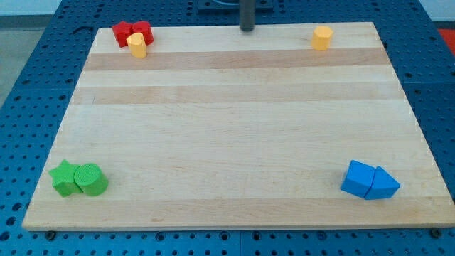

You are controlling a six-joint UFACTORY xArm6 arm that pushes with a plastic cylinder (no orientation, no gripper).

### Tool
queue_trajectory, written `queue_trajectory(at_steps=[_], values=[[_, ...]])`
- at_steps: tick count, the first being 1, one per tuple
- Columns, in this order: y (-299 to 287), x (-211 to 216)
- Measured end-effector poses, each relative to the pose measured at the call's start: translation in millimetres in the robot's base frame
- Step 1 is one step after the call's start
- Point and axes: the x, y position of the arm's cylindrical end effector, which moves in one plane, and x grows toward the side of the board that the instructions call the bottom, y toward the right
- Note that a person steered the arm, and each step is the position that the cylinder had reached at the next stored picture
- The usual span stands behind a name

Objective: Push the yellow hexagon slightly towards center of the board

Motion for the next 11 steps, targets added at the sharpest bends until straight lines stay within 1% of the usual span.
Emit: queue_trajectory(at_steps=[2,3,4,5,6,8,9,10,11], values=[[133,5],[152,34],[127,67],[115,74],[135,73],[115,102],[155,81],[154,52],[90,55]])
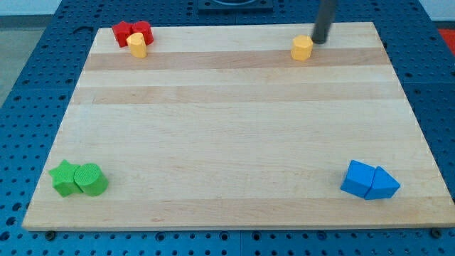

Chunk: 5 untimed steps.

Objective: Push the yellow hexagon slightly towards center of the board

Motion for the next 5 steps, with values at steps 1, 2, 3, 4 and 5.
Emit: queue_trajectory(at_steps=[1,2,3,4,5], values=[[-28,43],[-24,45],[3,26],[-4,49],[-39,100]])
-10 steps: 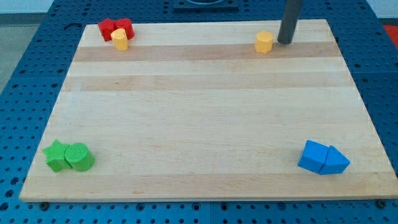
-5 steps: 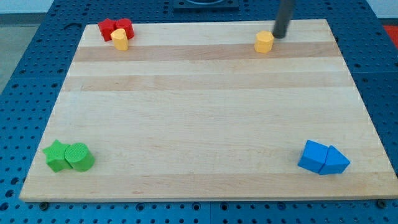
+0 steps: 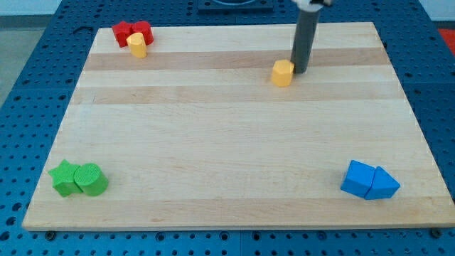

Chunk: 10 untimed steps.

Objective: Push the yellow hexagon slightly towards center of the board

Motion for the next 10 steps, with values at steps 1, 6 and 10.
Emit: queue_trajectory(at_steps=[1,6,10], values=[[-23,15],[-84,21],[-217,68]])
